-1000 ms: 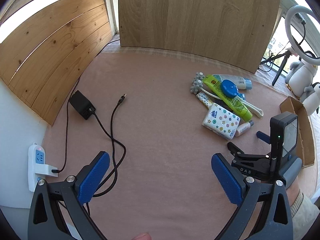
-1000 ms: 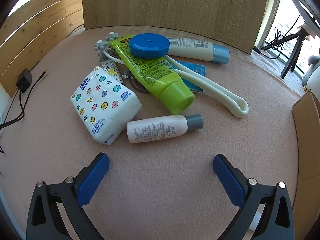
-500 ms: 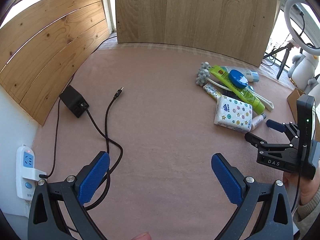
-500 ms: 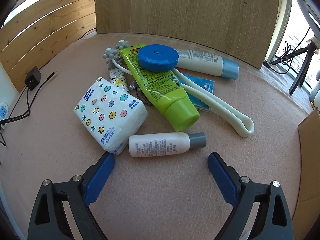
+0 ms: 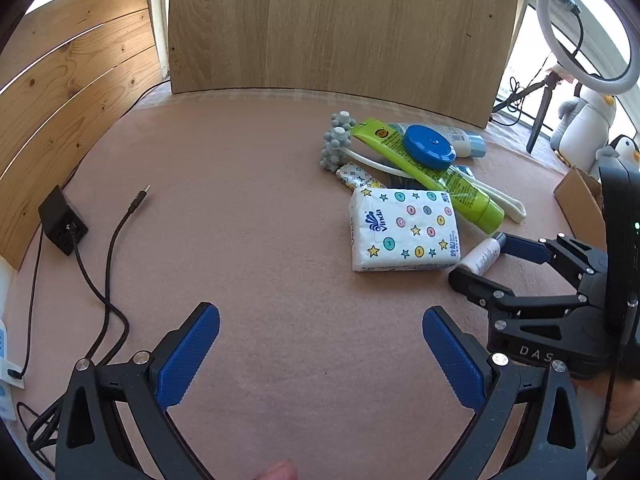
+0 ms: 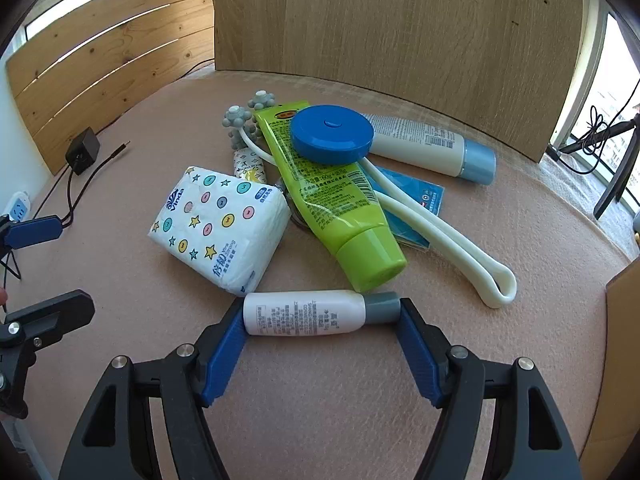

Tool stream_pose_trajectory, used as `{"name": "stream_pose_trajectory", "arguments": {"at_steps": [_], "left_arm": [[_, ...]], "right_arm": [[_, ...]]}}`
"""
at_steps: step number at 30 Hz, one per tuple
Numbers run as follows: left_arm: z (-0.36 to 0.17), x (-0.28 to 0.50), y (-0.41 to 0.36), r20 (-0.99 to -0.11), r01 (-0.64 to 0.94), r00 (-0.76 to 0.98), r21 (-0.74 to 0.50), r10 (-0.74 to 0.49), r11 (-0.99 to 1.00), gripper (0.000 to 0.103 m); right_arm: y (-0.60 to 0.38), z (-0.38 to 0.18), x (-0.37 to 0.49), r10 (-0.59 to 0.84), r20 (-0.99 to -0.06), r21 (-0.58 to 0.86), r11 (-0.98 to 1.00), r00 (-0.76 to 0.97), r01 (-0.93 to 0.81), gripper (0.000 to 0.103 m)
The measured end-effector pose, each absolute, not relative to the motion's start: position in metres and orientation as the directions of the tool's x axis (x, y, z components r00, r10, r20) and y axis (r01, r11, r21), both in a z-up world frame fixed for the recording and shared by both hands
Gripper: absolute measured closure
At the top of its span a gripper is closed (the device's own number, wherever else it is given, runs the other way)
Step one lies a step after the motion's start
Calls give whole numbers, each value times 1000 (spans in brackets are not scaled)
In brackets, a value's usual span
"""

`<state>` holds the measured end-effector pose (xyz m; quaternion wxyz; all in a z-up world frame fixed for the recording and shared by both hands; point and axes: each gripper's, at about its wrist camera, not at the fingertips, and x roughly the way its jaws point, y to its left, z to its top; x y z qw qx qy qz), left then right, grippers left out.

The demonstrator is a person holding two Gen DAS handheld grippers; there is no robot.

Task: Organize objects
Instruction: 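Grasp the small white lotion bottle with the right tool, then grasp the Vinda tissue pack with the left tool while the right tool holds the bottle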

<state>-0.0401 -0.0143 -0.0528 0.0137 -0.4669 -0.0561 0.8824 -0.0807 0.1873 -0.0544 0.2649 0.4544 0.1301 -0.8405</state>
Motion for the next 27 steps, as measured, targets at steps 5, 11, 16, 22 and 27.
{"name": "stream_pose_trajectory", "arguments": {"at_steps": [5, 11, 16, 22, 27], "left_arm": [[-60, -66, 13, -805, 6, -588, -102, 79, -995, 0], [-73, -93, 37, -808, -12, -583, -99, 87, -995, 0], [-91, -102, 51, -824, -23, -565, -41, 47, -999, 2], [-93, -108, 52, -839, -21, -542, -33, 39, -999, 0], [-85, -106, 48, -827, -12, -561, -28, 30, -1000, 27]], "right_arm": [[204, -54, -62, -314, -839, 29, -842, -445, 539, 34], [241, -54, -23, -291, -841, 20, -859, -456, 512, 34], [261, -54, -2, -281, -841, 24, -873, -462, 487, 34], [268, -54, 7, -286, -834, 32, -879, -472, 475, 34], [269, -54, 8, -292, -823, 36, -883, -487, 469, 34]]}}
